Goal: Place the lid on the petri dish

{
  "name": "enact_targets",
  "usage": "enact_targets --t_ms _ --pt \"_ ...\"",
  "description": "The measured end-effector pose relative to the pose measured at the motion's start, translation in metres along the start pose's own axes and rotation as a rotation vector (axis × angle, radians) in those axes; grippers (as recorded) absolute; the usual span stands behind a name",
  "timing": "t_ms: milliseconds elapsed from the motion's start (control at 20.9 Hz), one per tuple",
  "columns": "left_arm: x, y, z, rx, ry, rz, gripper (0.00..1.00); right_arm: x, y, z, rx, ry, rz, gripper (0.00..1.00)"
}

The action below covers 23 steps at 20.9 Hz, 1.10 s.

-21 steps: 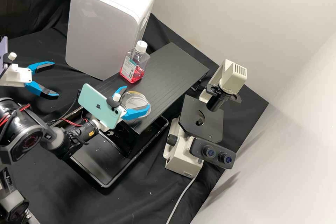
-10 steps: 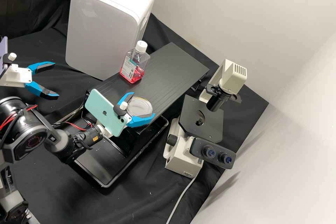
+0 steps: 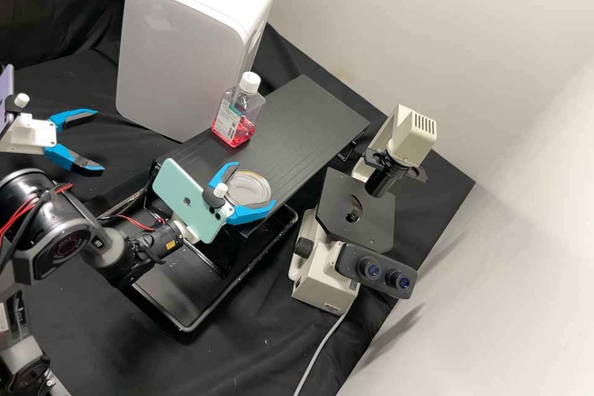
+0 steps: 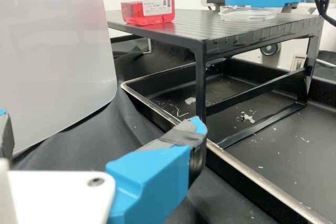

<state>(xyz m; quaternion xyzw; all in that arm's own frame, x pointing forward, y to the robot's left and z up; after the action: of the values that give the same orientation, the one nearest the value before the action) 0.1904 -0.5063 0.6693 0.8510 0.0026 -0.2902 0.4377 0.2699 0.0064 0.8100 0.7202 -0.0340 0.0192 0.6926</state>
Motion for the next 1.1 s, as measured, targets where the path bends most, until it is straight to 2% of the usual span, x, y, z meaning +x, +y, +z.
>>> enact_targets --t_ms 718,1006,1101 --pt "0.0 0.0 0.0 0.0 0.0 0.0 1.0 0.0 -0.009 -0.007 0.002 0.024 -0.034 0.0" --pt "0.0 0.0 0.0 0.0 0.0 0.0 1.0 0.0 -0.011 -0.007 0.002 0.023 -0.038 0.0" --pt "0.0 0.0 0.0 0.0 0.0 0.0 1.0 0.001 -0.012 -0.006 -0.01 0.021 -0.04 0.0"
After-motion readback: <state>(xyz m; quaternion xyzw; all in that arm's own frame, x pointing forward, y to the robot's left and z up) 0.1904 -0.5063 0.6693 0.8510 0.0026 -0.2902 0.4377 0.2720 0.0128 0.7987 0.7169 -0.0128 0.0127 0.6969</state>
